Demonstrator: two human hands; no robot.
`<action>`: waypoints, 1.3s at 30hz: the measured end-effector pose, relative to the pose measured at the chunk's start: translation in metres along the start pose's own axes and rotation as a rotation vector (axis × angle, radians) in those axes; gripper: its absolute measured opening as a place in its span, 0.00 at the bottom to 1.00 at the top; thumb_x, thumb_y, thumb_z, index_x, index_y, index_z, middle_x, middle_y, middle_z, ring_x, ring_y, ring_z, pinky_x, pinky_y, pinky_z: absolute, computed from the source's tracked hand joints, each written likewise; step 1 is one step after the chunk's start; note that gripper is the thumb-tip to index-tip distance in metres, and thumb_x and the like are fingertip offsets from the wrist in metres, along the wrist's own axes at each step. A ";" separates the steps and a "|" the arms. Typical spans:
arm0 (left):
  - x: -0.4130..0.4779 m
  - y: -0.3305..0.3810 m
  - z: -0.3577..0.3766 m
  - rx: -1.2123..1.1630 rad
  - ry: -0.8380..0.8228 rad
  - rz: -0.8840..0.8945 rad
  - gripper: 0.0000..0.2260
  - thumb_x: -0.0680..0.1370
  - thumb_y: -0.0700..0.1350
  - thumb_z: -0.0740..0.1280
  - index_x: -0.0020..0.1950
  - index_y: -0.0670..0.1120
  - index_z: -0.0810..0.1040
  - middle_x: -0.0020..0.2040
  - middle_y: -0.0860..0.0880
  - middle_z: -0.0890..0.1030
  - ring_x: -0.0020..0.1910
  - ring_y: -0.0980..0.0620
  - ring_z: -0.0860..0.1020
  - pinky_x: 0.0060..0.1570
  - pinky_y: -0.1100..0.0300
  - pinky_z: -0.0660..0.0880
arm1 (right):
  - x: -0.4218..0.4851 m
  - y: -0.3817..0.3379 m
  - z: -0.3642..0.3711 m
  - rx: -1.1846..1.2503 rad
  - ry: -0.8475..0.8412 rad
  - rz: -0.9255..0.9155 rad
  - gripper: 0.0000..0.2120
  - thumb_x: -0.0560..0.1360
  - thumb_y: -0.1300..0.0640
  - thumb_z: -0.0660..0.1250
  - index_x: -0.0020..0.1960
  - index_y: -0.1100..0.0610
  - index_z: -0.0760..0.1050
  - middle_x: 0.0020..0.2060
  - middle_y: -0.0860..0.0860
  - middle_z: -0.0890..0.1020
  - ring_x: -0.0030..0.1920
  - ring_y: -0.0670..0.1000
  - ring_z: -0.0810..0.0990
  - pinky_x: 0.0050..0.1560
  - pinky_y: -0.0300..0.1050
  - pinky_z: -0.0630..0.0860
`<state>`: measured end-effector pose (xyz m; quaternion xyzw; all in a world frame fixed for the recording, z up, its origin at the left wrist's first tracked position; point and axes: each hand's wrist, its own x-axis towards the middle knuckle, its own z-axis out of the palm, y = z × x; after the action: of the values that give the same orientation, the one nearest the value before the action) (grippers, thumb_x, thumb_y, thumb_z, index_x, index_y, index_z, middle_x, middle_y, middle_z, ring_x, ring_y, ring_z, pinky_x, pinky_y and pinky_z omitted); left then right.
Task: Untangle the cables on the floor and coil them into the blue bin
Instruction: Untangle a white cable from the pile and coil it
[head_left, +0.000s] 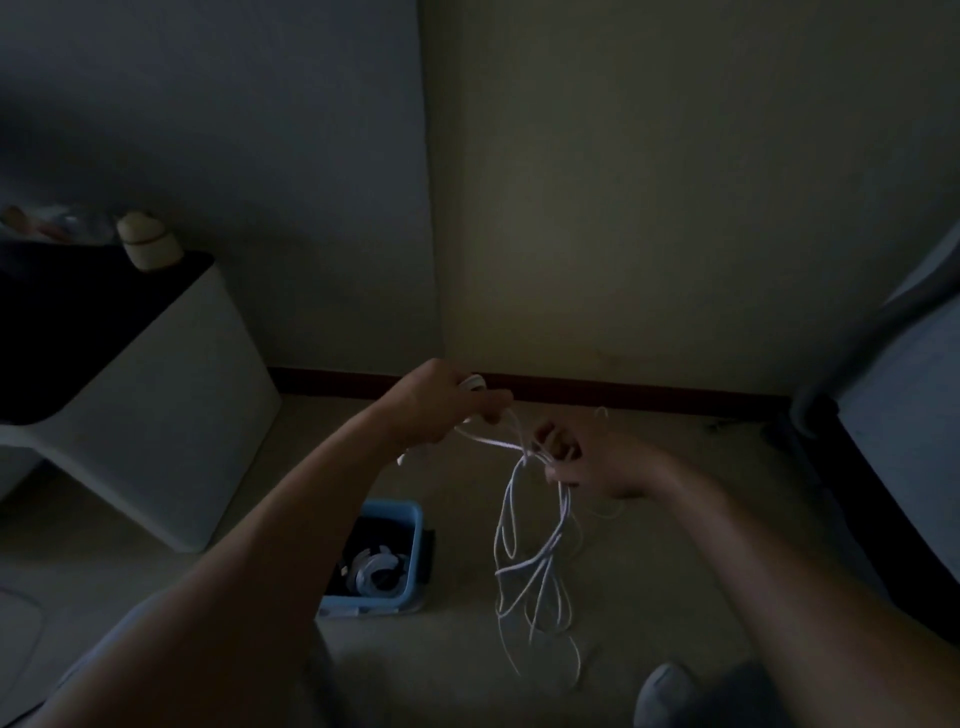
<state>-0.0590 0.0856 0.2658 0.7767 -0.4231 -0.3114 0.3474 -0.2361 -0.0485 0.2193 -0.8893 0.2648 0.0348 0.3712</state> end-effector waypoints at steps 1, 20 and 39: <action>0.000 0.000 -0.001 0.016 -0.009 0.002 0.13 0.76 0.54 0.72 0.36 0.47 0.84 0.24 0.52 0.71 0.23 0.55 0.67 0.23 0.64 0.64 | 0.002 0.003 0.000 0.040 0.015 0.032 0.12 0.72 0.62 0.71 0.52 0.49 0.76 0.42 0.46 0.81 0.40 0.46 0.80 0.41 0.44 0.77; -0.001 0.007 0.007 -0.719 -0.116 -0.048 0.16 0.82 0.49 0.63 0.37 0.44 0.74 0.27 0.49 0.62 0.23 0.54 0.58 0.22 0.65 0.57 | 0.002 -0.022 0.009 0.763 -0.051 0.038 0.17 0.80 0.55 0.56 0.50 0.62 0.83 0.46 0.58 0.84 0.47 0.56 0.82 0.50 0.44 0.75; -0.001 0.009 0.016 -1.008 -0.491 -0.048 0.15 0.83 0.49 0.50 0.41 0.45 0.70 0.22 0.53 0.62 0.19 0.56 0.60 0.25 0.61 0.56 | 0.020 -0.015 -0.001 0.607 0.370 -0.008 0.16 0.82 0.54 0.61 0.36 0.55 0.76 0.24 0.48 0.69 0.19 0.46 0.65 0.27 0.40 0.61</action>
<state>-0.0764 0.0787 0.2641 0.4286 -0.2727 -0.6546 0.5599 -0.2111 -0.0493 0.2241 -0.7308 0.3222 -0.2085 0.5645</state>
